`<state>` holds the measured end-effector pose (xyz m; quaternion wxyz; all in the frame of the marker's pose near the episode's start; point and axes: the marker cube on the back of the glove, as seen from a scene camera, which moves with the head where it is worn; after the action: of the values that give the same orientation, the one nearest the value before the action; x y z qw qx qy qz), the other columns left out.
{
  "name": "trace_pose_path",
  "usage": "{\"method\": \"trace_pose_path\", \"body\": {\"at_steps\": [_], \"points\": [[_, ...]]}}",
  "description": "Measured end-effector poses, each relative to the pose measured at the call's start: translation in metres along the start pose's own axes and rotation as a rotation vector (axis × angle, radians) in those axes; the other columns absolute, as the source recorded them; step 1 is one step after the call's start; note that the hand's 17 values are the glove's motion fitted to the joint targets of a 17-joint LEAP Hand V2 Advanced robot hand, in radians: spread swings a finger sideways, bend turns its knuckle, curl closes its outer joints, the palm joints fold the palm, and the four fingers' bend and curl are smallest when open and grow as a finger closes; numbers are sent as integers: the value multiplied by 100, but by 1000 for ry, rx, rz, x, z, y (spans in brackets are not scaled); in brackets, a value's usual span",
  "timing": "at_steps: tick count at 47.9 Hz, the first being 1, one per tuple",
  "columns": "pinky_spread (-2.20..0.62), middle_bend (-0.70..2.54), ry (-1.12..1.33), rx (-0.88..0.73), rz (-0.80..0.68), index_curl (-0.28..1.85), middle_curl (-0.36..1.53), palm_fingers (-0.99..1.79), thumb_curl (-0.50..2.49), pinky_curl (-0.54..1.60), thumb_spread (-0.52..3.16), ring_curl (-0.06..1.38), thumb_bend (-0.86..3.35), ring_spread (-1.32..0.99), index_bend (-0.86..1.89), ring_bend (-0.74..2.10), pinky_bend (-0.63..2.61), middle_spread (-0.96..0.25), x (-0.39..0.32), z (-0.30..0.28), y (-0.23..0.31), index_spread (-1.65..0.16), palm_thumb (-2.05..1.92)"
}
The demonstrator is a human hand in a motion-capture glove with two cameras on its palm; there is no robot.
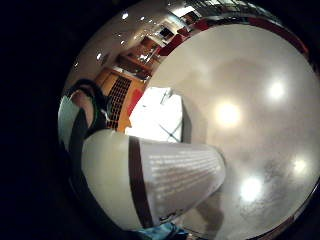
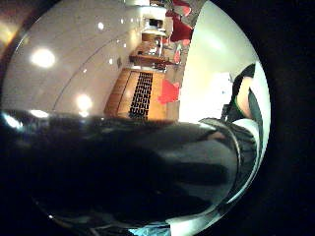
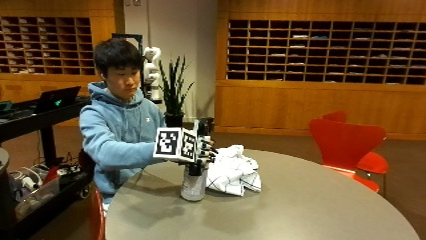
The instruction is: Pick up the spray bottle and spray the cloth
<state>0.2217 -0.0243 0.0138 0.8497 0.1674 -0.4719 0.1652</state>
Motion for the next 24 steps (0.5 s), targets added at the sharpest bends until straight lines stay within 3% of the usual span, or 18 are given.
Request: {"method": "trace_pose_path", "body": {"at_steps": [9,24], "points": [[-20,55,164,-37,5,48,49,138,68,36,27,43,-3,-20,42,53,25,-12,-25,8,-6,-22,95],[-24,57,692,-179,-29,52,50,137,72,37,16,44,-3,-21,44,54,30,-11,-116,41,-24,-21,93]]}}
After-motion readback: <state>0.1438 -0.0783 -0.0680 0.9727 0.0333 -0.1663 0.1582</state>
